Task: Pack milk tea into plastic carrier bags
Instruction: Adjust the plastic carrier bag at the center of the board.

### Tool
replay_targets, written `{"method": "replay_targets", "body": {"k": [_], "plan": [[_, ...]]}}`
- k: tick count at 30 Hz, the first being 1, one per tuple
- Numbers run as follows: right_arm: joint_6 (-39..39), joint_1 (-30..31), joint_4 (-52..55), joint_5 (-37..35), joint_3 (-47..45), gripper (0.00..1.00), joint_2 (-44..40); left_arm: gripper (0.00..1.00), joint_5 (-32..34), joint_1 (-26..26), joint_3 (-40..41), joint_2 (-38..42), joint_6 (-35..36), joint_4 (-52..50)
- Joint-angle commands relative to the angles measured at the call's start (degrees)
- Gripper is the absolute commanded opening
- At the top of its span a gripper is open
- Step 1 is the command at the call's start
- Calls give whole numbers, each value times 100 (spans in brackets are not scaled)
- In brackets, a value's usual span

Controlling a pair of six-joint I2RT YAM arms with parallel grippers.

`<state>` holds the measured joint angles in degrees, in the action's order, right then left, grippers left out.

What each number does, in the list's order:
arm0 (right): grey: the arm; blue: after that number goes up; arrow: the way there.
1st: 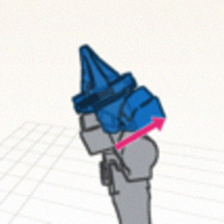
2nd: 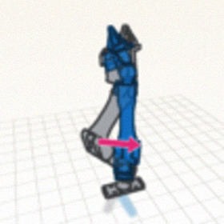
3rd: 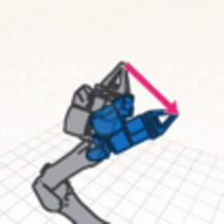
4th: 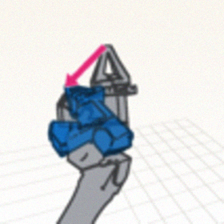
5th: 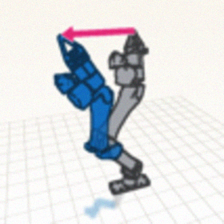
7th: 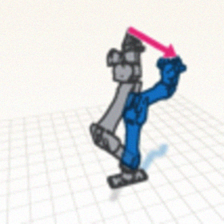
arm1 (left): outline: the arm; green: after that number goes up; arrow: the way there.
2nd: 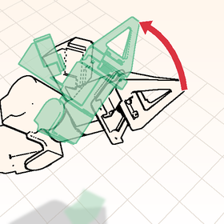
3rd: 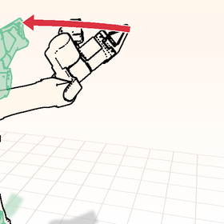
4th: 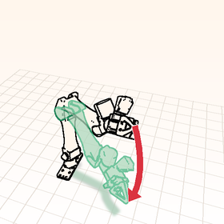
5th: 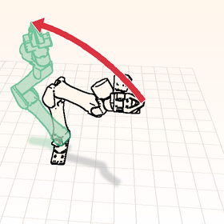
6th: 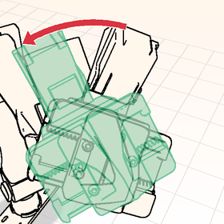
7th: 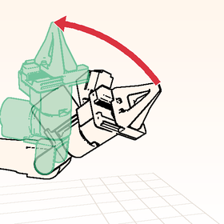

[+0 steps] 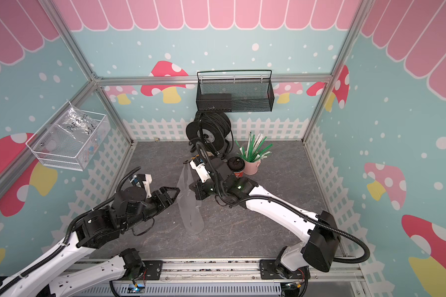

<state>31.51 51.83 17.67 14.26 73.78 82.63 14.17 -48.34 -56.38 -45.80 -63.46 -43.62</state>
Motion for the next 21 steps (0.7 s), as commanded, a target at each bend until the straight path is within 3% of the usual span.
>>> {"method": "replay_targets", "body": {"k": [1,9,14,19,21], "plan": [[-39,72,-186,-17,-69,0,-130,78,-122,50,-265,-329,553,-525],[-119,88,-250,37,-168,0,-138,81,-737,684,-519,-943,1099,-618],[-137,88,-224,7,-225,0,-127,70,-1338,1190,-591,-1163,1561,-588],[-217,83,-120,42,-154,0,-115,66,-1585,1271,-668,-1476,2069,-799],[-276,81,-51,-11,-144,0,-119,59,-1596,1343,-670,-1518,2181,-845]]}}
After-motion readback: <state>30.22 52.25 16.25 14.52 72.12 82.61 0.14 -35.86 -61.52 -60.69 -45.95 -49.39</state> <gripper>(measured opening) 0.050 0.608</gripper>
